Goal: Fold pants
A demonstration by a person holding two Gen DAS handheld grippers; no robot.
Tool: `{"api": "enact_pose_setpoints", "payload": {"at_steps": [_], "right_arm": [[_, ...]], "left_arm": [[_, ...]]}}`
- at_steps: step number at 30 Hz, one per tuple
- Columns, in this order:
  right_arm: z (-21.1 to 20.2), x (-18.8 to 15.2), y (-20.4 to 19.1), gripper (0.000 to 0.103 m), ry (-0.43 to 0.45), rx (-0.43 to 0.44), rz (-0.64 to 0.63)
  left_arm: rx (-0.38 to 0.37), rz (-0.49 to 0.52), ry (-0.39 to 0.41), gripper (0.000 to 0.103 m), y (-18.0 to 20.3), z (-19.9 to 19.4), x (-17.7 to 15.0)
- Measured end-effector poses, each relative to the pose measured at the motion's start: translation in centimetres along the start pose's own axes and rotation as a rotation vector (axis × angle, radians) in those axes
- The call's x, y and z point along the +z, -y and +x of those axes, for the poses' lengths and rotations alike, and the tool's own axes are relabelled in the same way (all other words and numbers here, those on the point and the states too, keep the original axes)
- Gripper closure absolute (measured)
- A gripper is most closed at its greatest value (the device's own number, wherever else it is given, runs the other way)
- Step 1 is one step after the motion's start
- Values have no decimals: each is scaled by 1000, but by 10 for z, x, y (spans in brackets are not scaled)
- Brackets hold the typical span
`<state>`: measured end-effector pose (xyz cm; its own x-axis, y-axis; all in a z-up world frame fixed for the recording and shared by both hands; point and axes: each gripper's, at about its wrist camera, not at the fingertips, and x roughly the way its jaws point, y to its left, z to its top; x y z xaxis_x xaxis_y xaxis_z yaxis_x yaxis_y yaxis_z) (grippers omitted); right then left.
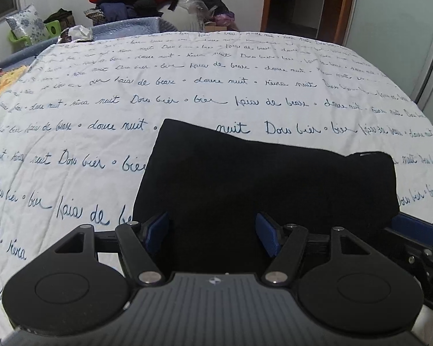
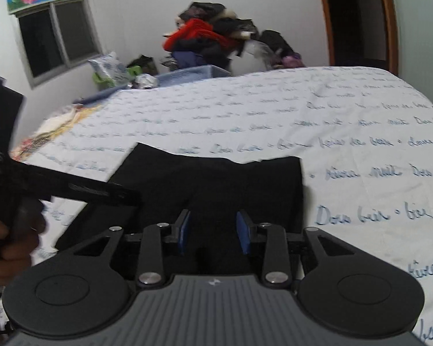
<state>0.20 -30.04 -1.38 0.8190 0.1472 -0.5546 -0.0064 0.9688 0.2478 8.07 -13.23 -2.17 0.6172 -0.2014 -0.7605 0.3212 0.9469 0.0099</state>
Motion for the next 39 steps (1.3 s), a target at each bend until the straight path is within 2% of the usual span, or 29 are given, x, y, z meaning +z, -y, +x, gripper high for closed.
{"api": "enact_pose_setpoints", "payload": {"at_steps": [2, 4, 6, 9, 11, 16, 21, 33, 37, 39], "right_arm": [[4, -1, -7, 60, -24, -17, -31], [12, -7, -7, 60, -62, -44, -54], [10, -12, -8, 60, -56, -69, -67], [-2, -13, -6, 59, -17, -61, -39], [-7, -13, -4, 53, -2, -56, -21], [1, -23, -8, 52, -56, -79, -89], [-9, -17, -4, 52, -15, -54, -33], [-13, -10, 17, 49, 14, -78, 57], [-12, -8, 11, 39, 18, -74, 46], [-13, -8, 7, 38, 19, -72, 28]], "left_arm": [[0, 6, -7, 33, 3, -1, -5], [11, 25, -7, 31, 7, -2, -10], [26, 48, 2, 30, 10, -6, -16], [38, 70, 11, 29, 13, -10, -22], [34, 69, 10, 28, 12, -12, -24], [38, 80, 13, 27, 13, -15, -28], [39, 82, 17, 27, 11, -17, -30], [48, 66, 19, 27, -5, -14, -24], [50, 64, 17, 26, -5, -13, -24], [54, 65, 18, 23, -5, -13, -25]]}}
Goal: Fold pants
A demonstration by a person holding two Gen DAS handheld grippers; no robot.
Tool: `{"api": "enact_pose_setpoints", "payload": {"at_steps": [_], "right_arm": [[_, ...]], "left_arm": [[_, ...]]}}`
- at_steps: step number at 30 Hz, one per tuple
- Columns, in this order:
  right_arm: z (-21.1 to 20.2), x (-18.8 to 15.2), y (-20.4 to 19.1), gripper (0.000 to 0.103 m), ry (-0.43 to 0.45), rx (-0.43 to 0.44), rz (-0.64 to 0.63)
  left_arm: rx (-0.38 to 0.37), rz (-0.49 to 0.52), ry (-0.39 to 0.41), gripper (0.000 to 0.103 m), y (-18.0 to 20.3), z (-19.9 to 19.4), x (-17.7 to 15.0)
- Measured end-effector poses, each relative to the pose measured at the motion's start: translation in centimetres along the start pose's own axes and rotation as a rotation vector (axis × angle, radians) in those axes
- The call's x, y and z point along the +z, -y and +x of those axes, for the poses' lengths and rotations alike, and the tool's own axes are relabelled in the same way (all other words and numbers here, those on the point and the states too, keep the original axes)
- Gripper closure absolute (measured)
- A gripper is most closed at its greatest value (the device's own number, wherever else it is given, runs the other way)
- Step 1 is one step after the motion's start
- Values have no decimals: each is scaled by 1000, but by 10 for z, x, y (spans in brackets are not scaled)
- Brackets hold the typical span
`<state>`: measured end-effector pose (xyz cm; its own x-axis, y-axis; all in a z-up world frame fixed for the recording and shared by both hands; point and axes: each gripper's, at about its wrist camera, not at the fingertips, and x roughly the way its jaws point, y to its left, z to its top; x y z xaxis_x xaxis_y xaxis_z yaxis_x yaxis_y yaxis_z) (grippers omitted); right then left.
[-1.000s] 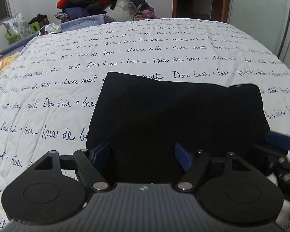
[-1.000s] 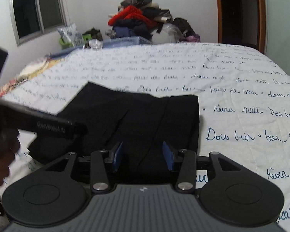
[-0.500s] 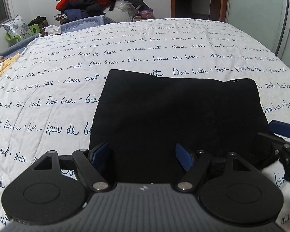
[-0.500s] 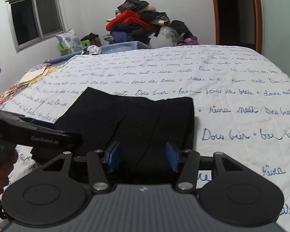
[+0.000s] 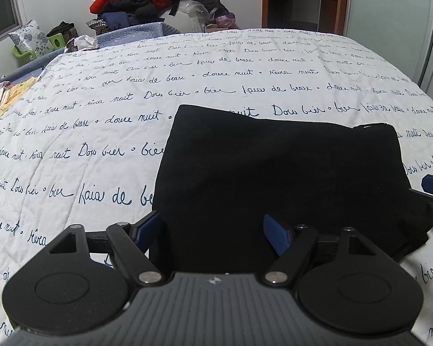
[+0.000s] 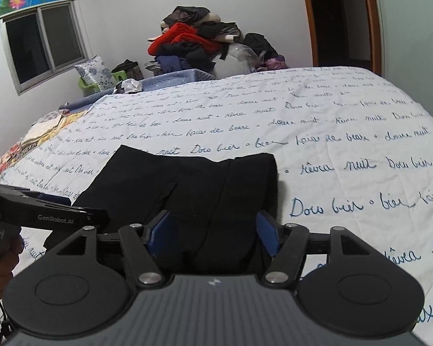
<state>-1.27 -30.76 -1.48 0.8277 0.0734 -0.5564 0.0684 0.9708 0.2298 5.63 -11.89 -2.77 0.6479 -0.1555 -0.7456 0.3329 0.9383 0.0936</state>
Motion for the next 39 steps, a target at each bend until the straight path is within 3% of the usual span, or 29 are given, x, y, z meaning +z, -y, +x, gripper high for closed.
{"api": "enact_pose_setpoints", "payload": {"at_steps": [22, 26, 37, 39], "right_arm": [[8, -5, 35, 37, -43, 14, 132], [10, -6, 35, 30, -47, 24, 132], [14, -6, 41, 30, -66, 33, 142], [15, -6, 46, 30, -79, 49, 151]], "left_arm": [[-31, -29, -12, 20, -21, 7, -2], [-20, -39, -13, 20, -23, 9, -1], [-15, -60, -13, 11, -32, 13, -2], [-47, -62, -17, 11, -39, 15, -1]]}}
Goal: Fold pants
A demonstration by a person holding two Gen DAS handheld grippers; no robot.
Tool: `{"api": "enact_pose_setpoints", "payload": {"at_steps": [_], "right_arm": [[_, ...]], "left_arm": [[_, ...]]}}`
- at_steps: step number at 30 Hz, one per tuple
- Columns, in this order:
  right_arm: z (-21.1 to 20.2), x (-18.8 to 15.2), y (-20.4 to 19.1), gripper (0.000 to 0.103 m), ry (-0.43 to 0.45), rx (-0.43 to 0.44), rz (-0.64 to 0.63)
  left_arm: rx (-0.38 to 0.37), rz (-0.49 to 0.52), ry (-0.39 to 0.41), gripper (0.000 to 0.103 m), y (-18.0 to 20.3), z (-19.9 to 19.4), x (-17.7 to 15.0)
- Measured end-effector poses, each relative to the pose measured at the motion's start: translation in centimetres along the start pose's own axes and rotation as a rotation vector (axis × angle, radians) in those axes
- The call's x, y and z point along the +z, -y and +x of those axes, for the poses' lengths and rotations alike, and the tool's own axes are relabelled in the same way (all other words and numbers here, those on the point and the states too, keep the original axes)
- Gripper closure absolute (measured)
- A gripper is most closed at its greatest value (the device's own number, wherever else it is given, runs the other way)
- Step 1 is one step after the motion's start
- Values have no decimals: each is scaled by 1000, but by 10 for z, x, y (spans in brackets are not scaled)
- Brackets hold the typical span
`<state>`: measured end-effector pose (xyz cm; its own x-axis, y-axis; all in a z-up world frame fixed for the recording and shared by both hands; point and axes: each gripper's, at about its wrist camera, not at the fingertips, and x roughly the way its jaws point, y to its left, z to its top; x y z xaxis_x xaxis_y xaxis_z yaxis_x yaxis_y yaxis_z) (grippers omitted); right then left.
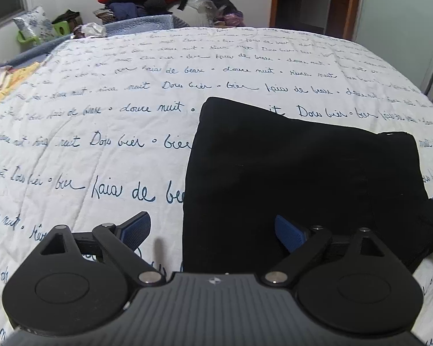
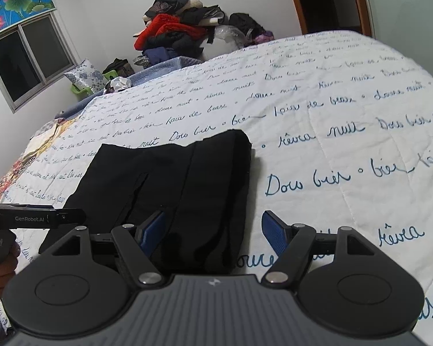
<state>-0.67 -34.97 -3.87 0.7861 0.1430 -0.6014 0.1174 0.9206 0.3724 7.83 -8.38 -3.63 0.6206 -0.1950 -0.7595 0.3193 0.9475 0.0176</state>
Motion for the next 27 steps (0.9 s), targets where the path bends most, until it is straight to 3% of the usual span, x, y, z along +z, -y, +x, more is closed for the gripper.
{"api": "enact_pose_setpoints", "payload": {"at_steps": [3, 6, 12, 18, 22, 24, 25, 26, 27], "right_arm": [[5, 2, 7, 30, -33, 31, 4], [11, 4, 17, 30, -65, 87, 33], [30, 15, 39, 27, -110, 250, 115], [58, 28, 43, 20, -170, 423, 161], [78, 37, 33, 20, -184, 460, 168], [83, 40, 27, 23, -182, 443, 160], [83, 41, 25, 34, -181, 423, 151], [83, 41, 24, 51, -182, 397, 145], [83, 41, 25, 59, -184, 374, 144]], "left_arm": [[-103, -39, -46, 10, -21, 8, 3], [-252, -128, -116, 10, -50, 23, 5], [-475, -193, -136, 5, -76, 42, 11], [-602, -209, -110, 2, -75, 57, 17], [-645, -219, -88, 4, -65, 65, 22], [-633, -221, -84, 10, -61, 67, 24], [-618, -218, -82, 18, -59, 67, 24], [-603, -217, -78, 23, -59, 65, 24], [-582, -220, -76, 35, -59, 64, 24]]}}
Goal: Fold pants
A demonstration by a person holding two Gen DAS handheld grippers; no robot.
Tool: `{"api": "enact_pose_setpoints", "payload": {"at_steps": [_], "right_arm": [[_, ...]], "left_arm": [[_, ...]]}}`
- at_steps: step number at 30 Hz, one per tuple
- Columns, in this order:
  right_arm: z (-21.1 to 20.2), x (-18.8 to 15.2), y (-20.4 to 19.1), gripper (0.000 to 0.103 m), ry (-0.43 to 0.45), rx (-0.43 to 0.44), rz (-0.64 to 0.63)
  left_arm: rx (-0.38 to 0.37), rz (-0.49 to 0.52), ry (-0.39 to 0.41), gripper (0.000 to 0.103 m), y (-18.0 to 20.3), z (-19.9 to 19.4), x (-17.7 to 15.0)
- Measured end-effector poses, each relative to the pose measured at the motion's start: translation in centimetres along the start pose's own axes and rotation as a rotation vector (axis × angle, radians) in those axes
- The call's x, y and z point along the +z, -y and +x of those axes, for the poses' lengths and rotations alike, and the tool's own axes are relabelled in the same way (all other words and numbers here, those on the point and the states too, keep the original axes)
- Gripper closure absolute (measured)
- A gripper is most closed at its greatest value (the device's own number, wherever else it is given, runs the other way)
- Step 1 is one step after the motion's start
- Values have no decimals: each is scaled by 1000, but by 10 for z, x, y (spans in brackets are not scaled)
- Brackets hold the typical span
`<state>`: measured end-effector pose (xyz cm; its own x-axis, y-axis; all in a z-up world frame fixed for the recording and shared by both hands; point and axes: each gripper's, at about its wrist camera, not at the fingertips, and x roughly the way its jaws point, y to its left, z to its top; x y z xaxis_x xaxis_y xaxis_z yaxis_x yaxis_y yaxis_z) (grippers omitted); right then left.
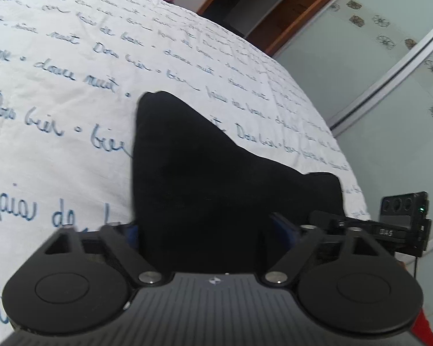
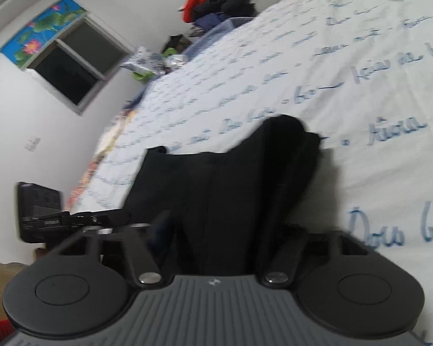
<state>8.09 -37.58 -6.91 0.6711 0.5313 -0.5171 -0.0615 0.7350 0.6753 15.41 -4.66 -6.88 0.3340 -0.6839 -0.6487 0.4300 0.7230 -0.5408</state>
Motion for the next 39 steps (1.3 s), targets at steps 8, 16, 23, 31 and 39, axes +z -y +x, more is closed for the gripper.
{"api": "enact_pose_setpoints", "payload": {"at_steps": [8, 16, 23, 31, 39], "right_arm": [[-9, -9, -20, 76, 62, -50, -63], [-5, 22, -71, 76, 119, -58, -253], [42, 79, -82, 76, 167, -32, -278], [117, 111, -58, 70, 82, -162, -226], [89, 103, -26, 46, 131, -235, -112]], "left_arm": [[100, 23, 41, 81, 4, -13, -2], [181, 141, 190, 84, 28, -47, 13], [278, 170, 259, 83, 16, -54, 75], [346, 105, 151, 81, -35, -5, 108], [458, 145, 192, 56, -37, -25, 89]]}}
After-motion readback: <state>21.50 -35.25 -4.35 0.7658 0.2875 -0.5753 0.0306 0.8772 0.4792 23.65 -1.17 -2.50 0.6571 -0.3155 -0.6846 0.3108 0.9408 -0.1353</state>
